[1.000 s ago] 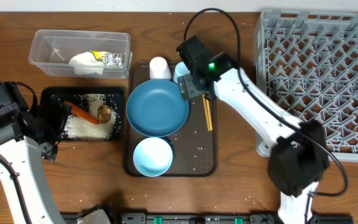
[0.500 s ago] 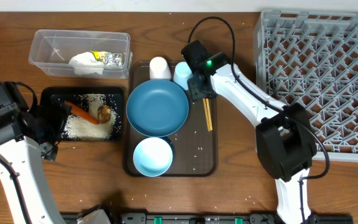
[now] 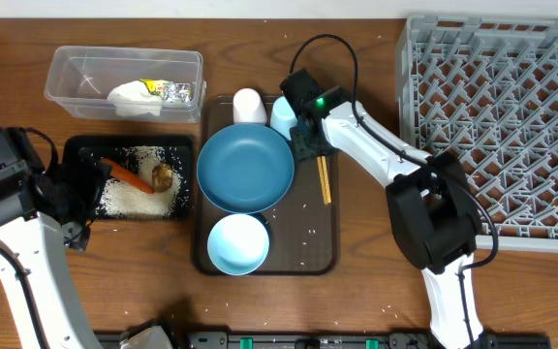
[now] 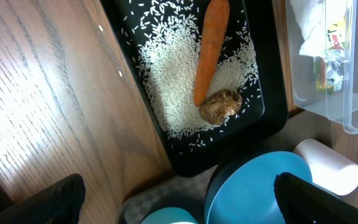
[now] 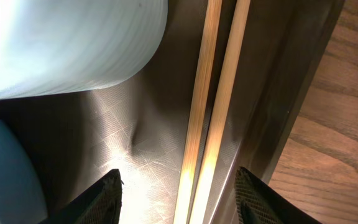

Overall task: Sort waste into correct bins and load items into the dishwasher rack
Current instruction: 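Close the right gripper around the wooden chopsticks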

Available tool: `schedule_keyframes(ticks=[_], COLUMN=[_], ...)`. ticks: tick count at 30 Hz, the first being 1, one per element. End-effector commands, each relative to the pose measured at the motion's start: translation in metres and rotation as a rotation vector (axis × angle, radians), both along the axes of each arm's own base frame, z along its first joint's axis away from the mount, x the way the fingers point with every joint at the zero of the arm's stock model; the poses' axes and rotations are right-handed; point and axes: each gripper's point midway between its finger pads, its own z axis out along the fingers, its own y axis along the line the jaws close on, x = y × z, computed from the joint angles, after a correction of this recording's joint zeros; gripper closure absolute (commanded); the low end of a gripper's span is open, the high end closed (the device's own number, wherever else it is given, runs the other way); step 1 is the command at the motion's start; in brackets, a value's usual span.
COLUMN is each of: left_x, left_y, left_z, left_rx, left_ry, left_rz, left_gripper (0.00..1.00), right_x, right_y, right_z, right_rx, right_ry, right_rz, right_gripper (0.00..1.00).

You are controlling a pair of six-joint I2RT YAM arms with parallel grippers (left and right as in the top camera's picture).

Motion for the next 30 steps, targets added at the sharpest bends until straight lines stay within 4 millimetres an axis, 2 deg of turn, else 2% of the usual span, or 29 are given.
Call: schedule_keyframes(ticks=[1, 6, 11, 13, 16, 24, 30], left_x=[-0.003, -0.003, -0.003, -0.003, -0.003, -0.003, -0.003], left_y=[0.001, 0.001, 0.001, 0.001, 0.001, 0.001, 0.001], left_z=[0.001, 0.001, 0.001, 0.001, 0.001, 0.001, 0.001], left_rx=[0.003, 0.003, 0.003, 0.003, 0.003, 0.003, 0.003], left_ry=[0.001, 0.001, 0.001, 0.001, 0.001, 0.001, 0.001], left_rz=[0.015, 0.014, 0.015, 0.015, 0.015, 0.015, 0.015], left_gripper=[0.02, 0.02, 0.02, 0.02, 0.02, 0.02, 0.02], right_x=[0.005, 0.001, 0.0, -0.001, -0.002, -0.006, -0.007], right_y=[-0.001, -0.002, -0.004, -0.004, -0.004, -0.011, -0.015], right_z=[-0.007, -0.024, -0.033, -0.033, -0.033, -0.031, -0.021], right_rx=[0.001, -0.013, -0.023, -0.025, -0.028, -0.041, -0.041], right_ry=[0.003, 0.034, 0.05, 0.052, 0.056, 0.076, 0.077], right_rz=[-0.021, -0.043, -0.043, -0.042, -0.041, -0.05, -0.056], right_gripper=[0.47, 0.51, 0.54, 0.55, 0.65, 0.8, 0.84])
